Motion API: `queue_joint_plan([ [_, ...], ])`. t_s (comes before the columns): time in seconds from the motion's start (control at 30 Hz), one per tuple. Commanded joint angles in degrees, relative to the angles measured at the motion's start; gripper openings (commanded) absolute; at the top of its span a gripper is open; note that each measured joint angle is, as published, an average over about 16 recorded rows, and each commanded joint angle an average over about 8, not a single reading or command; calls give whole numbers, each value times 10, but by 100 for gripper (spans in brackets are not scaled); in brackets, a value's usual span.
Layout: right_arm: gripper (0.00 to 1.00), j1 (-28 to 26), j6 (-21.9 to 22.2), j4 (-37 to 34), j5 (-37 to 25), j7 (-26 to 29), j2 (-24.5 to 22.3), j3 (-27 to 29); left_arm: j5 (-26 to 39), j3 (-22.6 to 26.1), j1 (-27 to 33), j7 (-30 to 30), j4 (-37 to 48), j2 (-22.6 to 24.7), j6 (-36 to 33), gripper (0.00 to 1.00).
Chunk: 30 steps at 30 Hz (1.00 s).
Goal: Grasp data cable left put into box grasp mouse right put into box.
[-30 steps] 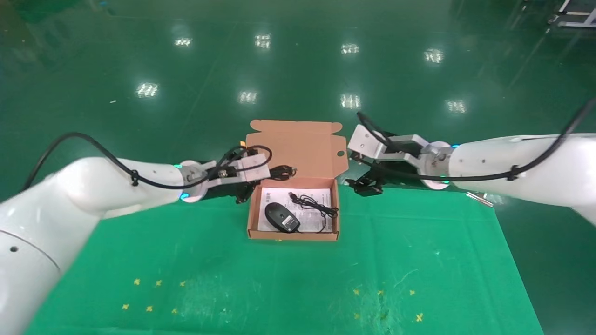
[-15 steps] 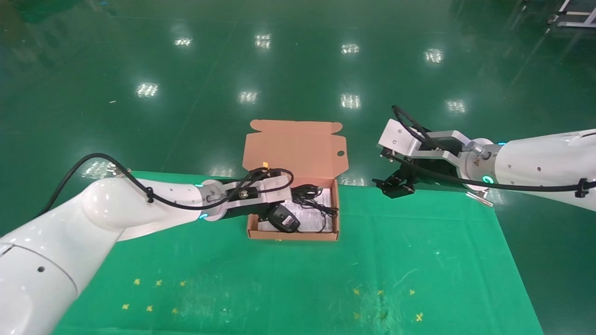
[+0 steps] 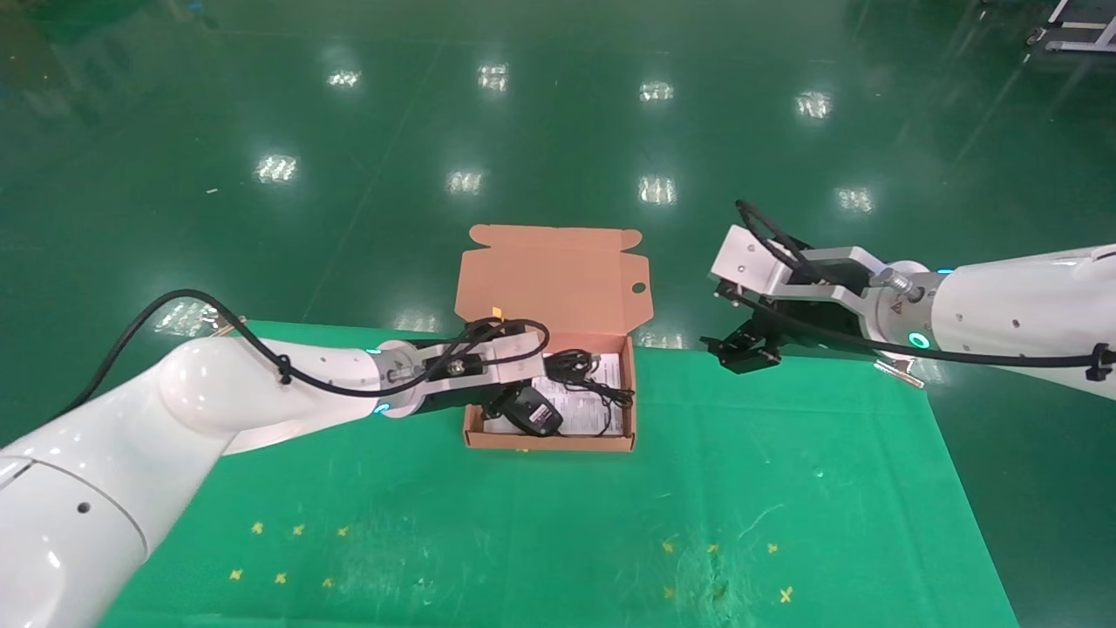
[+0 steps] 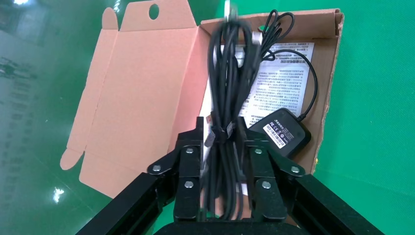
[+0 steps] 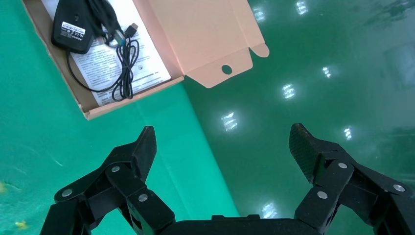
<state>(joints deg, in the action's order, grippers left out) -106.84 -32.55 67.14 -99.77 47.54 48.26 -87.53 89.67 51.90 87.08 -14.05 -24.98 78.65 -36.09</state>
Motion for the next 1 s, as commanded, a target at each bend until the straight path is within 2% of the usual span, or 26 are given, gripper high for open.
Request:
queue_joint_plan([
  [0.03,100,0,0,-2,1,-1,1,0,1,-1,0,-1,0,0,0,100],
  [0.37,100,-1,1,-4,4,-5,2,2,2,-5,3,0,-10,-10,-4,100],
  [0.57,100,-23,-1,7,-3,-10,-8,9,-5,-9,31,24,-21,-23,2,100],
  [0.83,100,-68,-42,11,-35,-19,-12,5,-5,-17,80,51,-22,-35,32,100],
  [1.0,100,-66,-67,12,-27,-28,-13,21,-16,-27,79,59,-34,-47,25,100],
])
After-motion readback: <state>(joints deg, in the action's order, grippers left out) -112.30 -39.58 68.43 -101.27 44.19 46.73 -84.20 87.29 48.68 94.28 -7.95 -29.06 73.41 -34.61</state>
